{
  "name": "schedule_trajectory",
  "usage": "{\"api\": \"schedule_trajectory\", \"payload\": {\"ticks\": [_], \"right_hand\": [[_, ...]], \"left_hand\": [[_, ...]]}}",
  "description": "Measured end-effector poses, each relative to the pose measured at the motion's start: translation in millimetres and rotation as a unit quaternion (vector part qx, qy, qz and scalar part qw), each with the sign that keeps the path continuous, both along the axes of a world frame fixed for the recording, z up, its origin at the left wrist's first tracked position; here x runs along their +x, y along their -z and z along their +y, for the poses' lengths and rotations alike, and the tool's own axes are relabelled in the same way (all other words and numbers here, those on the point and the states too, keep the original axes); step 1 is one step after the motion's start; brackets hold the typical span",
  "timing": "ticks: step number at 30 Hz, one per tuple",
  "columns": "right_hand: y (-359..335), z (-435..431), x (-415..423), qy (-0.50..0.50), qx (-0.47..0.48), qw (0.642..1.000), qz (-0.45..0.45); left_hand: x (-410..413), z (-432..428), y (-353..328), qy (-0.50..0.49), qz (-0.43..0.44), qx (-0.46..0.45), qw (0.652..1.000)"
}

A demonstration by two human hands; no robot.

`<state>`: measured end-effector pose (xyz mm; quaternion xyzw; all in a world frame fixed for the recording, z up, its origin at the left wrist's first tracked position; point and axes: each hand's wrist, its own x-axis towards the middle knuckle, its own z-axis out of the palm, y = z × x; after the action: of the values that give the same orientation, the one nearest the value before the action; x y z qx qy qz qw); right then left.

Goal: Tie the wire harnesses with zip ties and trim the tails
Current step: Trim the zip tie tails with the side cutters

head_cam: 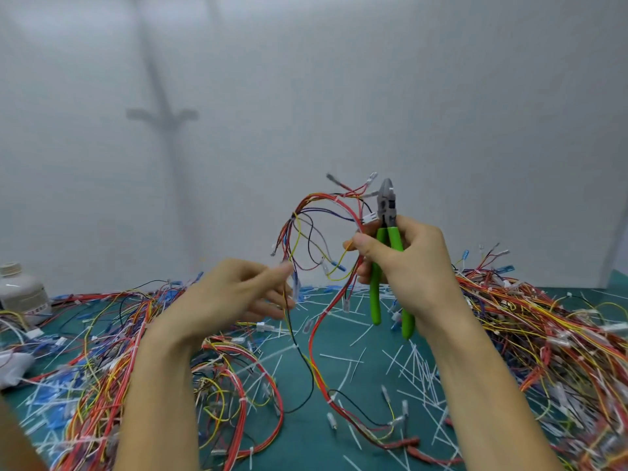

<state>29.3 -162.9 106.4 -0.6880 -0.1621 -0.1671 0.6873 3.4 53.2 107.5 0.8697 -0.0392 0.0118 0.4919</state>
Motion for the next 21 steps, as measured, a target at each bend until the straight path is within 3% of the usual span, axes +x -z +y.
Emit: {"api": "schedule_trajectory", "payload": {"ticks": [3, 7, 12, 16, 21], "right_hand": [[-2, -2, -1, 0.016, 0.031, 0.999, -0.006], [-4, -7, -1, 0.03, 0.066, 0.997, -0.01], [-6, -10, -1, 0.006, 0.076, 0.997, -0.003], [-6, -9, -2, -0.033, 0.079, 0.996, 0.01], [-8, -8, -5, -0.069, 0.064, 0.996, 0.009]], "left_hand": [[1, -3, 1, 0.09, 0.029, 0.057, 0.994], [3, -6, 4, 0.112, 0.03, 0.095, 0.989], [-1, -13, -1, 0.093, -0.024, -0.002, 0.995], [1, -34, -4, 0.047, -0.091, -0.148, 0.984], [2, -42, -4, 0.158, -0.12, -0.135, 0.971]]}}
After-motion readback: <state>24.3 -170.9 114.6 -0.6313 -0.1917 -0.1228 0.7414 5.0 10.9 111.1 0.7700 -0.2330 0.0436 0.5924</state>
